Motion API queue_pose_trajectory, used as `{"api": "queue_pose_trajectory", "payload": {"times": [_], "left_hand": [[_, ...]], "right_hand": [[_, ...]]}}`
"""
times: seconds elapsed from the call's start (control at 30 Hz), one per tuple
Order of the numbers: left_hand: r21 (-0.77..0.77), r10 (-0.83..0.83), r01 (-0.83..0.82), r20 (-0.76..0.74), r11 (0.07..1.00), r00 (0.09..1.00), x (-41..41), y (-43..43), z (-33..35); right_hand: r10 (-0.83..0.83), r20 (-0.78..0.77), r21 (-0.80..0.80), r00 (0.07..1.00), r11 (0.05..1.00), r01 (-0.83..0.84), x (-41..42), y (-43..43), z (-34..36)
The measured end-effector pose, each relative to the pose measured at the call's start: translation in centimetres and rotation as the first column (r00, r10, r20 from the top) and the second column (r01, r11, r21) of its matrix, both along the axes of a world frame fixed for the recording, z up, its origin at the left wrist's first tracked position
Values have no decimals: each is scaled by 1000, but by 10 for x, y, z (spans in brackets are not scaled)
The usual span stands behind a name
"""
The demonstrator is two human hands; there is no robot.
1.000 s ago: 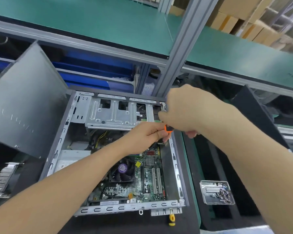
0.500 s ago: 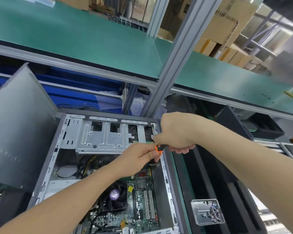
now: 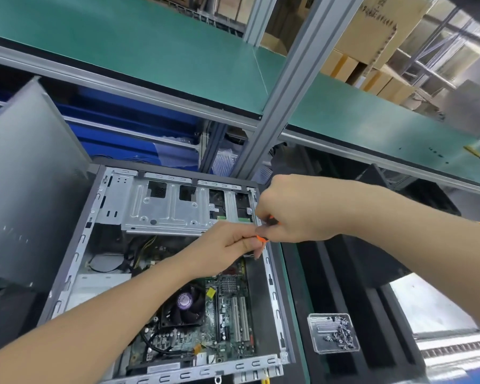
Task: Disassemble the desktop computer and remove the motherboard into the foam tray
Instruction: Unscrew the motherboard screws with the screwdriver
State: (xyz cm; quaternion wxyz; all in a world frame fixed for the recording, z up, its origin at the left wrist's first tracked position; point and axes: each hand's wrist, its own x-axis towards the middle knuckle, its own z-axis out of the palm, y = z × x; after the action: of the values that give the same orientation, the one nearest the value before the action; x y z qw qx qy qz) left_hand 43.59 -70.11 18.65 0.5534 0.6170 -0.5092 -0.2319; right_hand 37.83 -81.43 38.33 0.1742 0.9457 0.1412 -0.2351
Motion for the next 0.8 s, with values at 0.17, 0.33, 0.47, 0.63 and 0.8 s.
{"api": "queue_pose_trajectory", "payload": {"times": [0.17, 0.33, 0.47, 0.63, 0.8], "left_hand": [[25, -64, 69, -158, 997, 985, 1, -2, 4], [11, -191, 202, -283, 979, 940, 9, -4, 11], [-61, -292, 288, -329, 956, 898, 8, 4, 15], [-81, -272, 260, -334, 962, 902, 13, 4, 25], [-27, -172, 173, -315, 985, 933, 8, 2, 22]], "right_hand": [[206, -98, -61, 974, 975, -212, 2, -4, 5], [305, -151, -32, 940, 949, -313, 3, -6, 2], [397, -139, 12, 907, 917, -399, 4, -8, 0], [413, -151, 20, 898, 909, -415, 6, -2, 3], [387, -133, 0, 912, 921, -391, 3, 1, 3]]}}
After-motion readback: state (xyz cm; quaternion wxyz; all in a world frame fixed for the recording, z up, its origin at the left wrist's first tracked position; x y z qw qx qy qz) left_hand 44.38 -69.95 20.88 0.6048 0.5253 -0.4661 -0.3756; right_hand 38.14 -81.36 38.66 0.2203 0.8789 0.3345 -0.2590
